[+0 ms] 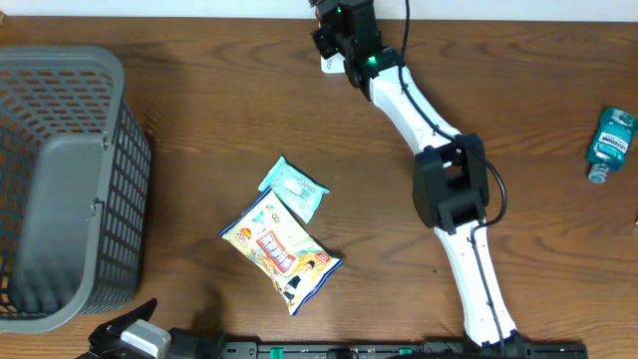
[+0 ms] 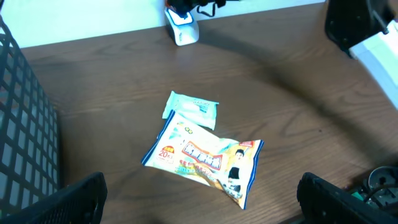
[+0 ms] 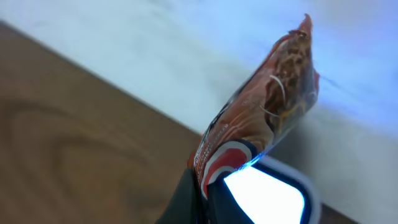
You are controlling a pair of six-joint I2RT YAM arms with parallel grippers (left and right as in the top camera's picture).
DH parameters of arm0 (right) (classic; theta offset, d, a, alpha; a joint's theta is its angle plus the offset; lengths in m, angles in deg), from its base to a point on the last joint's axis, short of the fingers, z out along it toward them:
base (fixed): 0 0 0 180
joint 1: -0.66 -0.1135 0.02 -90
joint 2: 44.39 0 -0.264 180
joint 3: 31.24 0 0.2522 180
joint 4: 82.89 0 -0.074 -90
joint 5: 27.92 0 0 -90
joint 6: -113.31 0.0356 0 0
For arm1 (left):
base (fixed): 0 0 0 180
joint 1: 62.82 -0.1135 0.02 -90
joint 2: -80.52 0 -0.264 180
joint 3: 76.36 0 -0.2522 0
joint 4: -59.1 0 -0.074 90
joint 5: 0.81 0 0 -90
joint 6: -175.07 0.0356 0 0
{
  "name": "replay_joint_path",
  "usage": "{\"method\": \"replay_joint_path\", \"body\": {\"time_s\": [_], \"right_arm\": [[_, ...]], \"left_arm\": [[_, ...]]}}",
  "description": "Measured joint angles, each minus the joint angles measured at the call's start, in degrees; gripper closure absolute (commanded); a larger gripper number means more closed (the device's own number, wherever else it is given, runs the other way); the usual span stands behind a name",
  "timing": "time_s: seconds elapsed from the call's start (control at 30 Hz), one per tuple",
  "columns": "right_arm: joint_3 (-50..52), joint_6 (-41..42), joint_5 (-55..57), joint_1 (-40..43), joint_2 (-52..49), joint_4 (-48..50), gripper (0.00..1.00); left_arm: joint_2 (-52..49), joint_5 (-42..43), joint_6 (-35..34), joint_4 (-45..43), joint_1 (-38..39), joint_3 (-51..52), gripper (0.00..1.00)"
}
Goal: Scan the item barcode
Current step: 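Carry the chocolate bar up to the white scanner window, then move the bar to the right edge and release it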
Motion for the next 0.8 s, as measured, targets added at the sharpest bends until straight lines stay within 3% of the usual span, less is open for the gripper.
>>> {"method": "replay_joint_path", "body": {"time_s": [0.4,0.6,0.8], "right_arm": [[-1.57,4.72,1.33,1.4,-2.67,-0.11,0.99],[-5.27,6.45,6.58,1.44,-2.19,-12.37,0.99],[-5.53,8.48,16.04,3.28,3.1,-31.41,0.99]], "left_arm": [[0.0,-0.02,0.0,-0.02,0.0,0.0,0.02],[0.0,-0.02,0.0,-0.02,0.0,0.0,0.02],[0.0,-0.02,0.02,-0.07,0.0,0.0,0.02]]}}
